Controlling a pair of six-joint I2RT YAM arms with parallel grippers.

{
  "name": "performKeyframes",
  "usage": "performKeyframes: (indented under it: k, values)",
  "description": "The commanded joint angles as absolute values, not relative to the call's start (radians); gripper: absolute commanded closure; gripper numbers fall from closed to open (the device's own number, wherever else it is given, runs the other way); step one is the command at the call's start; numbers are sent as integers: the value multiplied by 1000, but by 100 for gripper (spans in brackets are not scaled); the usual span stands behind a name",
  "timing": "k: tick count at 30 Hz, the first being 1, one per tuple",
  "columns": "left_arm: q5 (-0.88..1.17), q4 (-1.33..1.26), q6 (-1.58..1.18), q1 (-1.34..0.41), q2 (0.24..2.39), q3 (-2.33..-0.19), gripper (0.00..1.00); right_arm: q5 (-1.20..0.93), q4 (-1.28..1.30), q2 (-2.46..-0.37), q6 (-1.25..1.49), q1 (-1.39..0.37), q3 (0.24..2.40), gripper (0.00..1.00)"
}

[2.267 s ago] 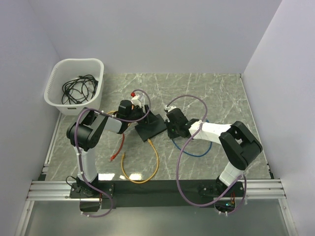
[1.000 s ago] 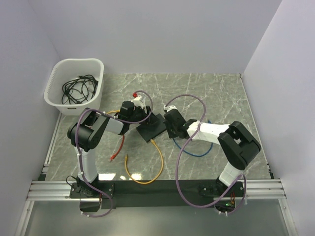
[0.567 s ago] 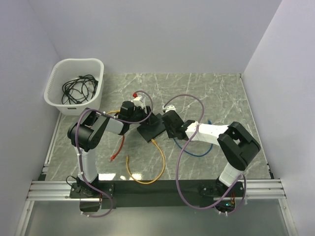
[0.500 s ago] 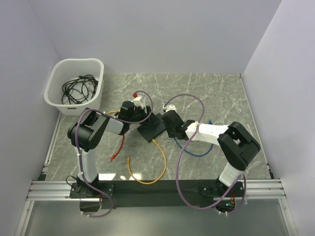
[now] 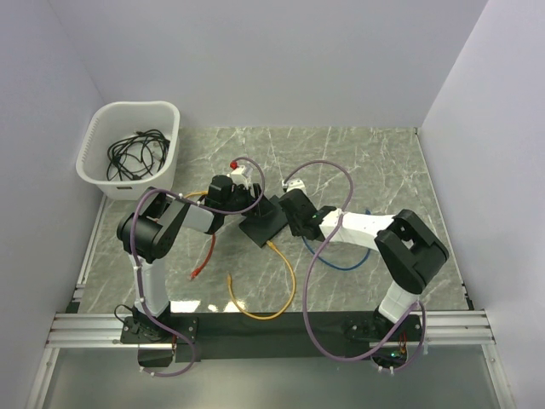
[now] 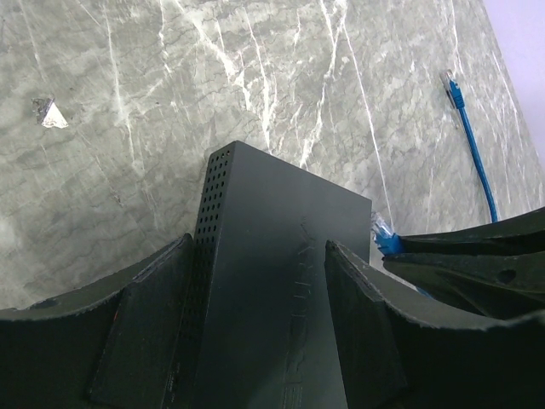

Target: Insert the plug into the switch port

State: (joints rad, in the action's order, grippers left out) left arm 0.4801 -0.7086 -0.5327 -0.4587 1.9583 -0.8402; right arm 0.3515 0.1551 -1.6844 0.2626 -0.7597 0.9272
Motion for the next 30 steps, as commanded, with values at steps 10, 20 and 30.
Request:
performKeyframes:
  k: [10,20,30]
  values:
    - [525,-644,-517,-485,1947,-850,31,356,118,-1704,281,-755,983,100]
    - [520,-606,-502,-485,1948,-891,31,331,120,-1756,293,-736,989,100]
    - [598,-511,-384,-485,1993,-971,31,298,42,-1706,213,-735,942,100]
